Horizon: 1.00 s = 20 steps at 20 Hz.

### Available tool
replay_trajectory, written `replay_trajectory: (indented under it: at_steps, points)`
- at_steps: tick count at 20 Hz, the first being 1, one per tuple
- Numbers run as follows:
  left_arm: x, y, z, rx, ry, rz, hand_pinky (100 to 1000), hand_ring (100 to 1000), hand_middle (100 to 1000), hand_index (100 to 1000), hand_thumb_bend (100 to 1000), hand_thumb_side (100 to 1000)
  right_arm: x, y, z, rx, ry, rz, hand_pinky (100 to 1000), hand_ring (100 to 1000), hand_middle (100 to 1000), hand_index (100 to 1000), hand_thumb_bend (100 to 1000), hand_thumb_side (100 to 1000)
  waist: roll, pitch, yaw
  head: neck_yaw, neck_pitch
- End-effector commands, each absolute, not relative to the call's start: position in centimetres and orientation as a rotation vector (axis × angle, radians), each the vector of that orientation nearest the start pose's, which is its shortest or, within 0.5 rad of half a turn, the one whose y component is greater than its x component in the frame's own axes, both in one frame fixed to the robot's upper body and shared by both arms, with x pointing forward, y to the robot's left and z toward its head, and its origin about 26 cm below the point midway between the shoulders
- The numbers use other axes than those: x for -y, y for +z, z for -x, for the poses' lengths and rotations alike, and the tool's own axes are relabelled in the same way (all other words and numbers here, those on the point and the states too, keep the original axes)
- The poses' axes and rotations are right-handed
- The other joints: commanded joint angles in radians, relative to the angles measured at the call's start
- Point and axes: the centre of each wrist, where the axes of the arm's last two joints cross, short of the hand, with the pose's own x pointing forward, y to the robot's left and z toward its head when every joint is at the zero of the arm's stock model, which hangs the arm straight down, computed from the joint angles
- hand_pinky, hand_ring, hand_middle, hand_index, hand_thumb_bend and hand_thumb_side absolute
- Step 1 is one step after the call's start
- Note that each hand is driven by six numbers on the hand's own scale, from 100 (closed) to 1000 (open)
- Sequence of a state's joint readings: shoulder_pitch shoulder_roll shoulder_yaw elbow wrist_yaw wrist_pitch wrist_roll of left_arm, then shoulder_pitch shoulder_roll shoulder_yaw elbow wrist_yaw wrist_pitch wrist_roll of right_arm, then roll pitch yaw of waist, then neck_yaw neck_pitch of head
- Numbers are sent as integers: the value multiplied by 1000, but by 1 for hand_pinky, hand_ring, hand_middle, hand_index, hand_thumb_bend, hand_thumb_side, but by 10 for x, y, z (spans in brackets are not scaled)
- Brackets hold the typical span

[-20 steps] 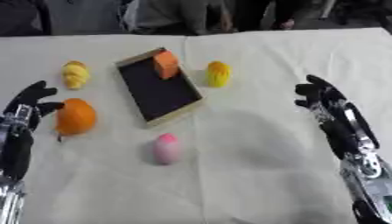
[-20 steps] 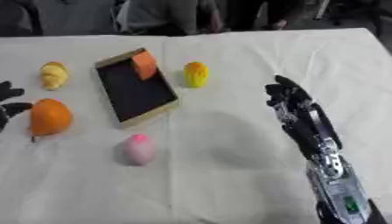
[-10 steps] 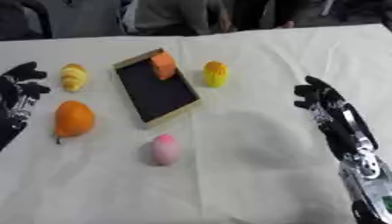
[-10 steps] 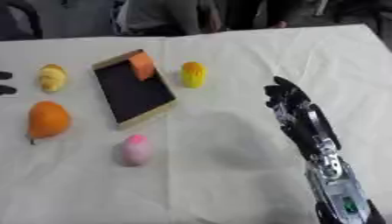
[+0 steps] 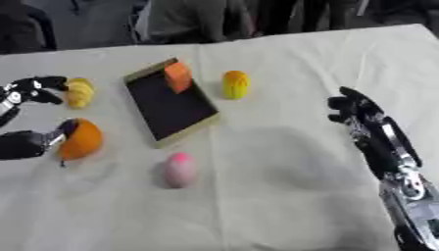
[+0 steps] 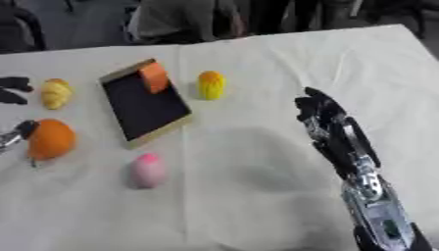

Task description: Pick up objects on the table and place them in the box.

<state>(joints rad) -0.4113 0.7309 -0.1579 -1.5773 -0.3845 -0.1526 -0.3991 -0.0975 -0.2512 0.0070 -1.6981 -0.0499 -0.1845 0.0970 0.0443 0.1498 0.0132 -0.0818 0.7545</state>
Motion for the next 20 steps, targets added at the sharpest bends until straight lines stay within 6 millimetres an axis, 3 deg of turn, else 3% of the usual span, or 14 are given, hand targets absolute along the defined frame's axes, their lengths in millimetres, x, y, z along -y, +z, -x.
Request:
replay_trajectory:
  at_steps: [1,7,20]
  points:
    - [-365,204,-361,1467,-1556,-712,810,750,800,935,480,440,288,69,-301,1970,338,49,811,869,772,917,100,573,11,-28,-6,5,-4]
    - [-376,214,-378,1287,-1697,-771,800,744,785,926,519,425,286,68,-301,1966,340,37,811,869,772,917,100,573,10,-32,-14,10,0]
    - [-363,179,-416,1161,-1810,-726,782,738,772,915,517,436,286,67,-300,1962,340,31,811,869,772,917,100,571,4,-38,-12,22,7]
